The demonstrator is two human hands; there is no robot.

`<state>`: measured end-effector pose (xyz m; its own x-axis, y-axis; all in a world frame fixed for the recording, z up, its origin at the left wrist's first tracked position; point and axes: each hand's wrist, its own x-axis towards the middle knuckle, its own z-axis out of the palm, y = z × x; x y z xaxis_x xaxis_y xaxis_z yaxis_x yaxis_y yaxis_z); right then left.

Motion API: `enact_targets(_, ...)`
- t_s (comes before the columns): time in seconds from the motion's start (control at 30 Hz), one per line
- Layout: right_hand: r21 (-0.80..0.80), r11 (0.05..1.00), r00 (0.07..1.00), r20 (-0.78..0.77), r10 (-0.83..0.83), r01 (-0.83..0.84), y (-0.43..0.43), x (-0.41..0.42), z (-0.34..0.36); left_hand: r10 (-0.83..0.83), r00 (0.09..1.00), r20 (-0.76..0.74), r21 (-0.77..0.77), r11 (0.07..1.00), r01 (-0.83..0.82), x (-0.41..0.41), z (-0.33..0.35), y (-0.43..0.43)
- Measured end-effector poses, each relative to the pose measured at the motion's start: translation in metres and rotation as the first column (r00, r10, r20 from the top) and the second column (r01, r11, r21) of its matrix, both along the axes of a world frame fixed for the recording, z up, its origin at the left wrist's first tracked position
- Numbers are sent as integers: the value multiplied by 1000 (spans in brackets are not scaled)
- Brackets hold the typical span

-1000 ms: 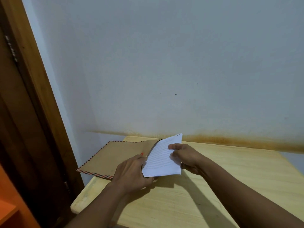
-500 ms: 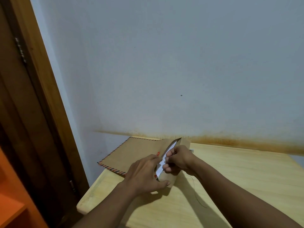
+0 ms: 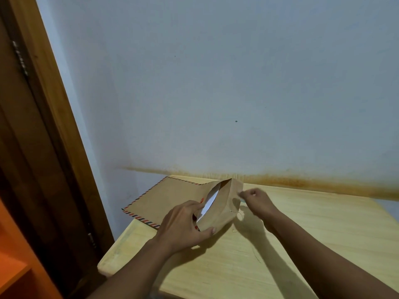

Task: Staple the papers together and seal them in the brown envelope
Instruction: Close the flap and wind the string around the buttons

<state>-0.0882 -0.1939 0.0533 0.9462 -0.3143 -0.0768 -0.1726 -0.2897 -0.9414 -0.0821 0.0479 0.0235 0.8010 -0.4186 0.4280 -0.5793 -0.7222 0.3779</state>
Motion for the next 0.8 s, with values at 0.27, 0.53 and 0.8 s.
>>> enact_targets(0.27,126,905,904,-87,418,-406,1,-15,-16,-36,988,-148,-82,996,24,-13,4,-8)
enact_targets(0.53,-334,809,875,-149,462,-484,16,-18,0,76,896,-437,114,993,-29,-24,-5,-24)
enact_targets(0.8,-830,390,866,-202,457,-399,21,-12,4,-33,736,-676,108,984,144,-16,-1,-14)
